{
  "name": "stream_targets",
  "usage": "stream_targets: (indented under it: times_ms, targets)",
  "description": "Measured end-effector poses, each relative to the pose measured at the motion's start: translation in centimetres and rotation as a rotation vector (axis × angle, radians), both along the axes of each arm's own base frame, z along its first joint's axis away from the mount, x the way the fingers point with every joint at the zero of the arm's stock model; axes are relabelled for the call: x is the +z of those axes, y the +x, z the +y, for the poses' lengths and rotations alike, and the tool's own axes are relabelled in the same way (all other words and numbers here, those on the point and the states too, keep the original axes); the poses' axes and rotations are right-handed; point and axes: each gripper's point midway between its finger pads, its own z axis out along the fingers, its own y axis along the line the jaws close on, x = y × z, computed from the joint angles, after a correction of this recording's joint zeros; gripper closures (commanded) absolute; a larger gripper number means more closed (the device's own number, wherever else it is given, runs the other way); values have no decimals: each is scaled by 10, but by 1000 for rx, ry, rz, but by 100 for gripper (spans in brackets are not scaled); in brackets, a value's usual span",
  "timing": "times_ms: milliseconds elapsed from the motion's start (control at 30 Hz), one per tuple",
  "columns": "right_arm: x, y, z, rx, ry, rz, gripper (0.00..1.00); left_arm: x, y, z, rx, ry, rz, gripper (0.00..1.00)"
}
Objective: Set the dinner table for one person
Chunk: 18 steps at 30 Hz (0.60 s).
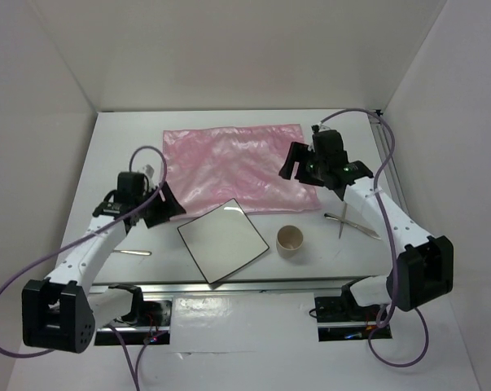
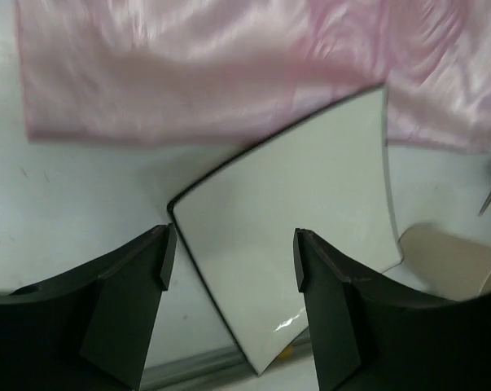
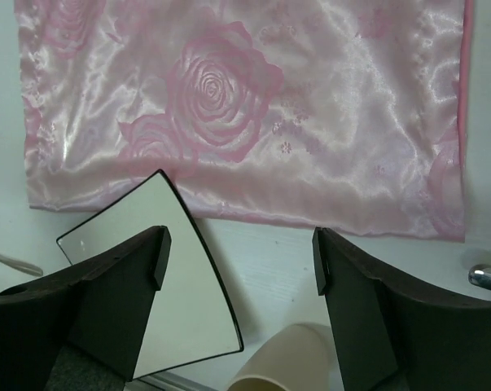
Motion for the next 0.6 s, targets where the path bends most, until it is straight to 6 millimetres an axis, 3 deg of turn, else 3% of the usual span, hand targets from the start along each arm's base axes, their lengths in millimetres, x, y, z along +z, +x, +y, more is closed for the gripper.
stream_targets:
  times_ms: [167, 267, 433, 600]
  targets:
    - [-7, -14, -7, 1, -34, 33, 13, -77, -57, -20, -4, -140, 158, 19]
    - [-19, -22, -13, -1, -63, 72, 10, -84, -64, -22, 22, -174, 168, 16]
    - [-34, -33, -18, -2, -88, 119, 8, -73, -41, -26, 10, -202, 41, 19]
    - [-35, -34, -18, -2, -91, 125, 8, -96, -42, -31, 0, -243, 5, 25]
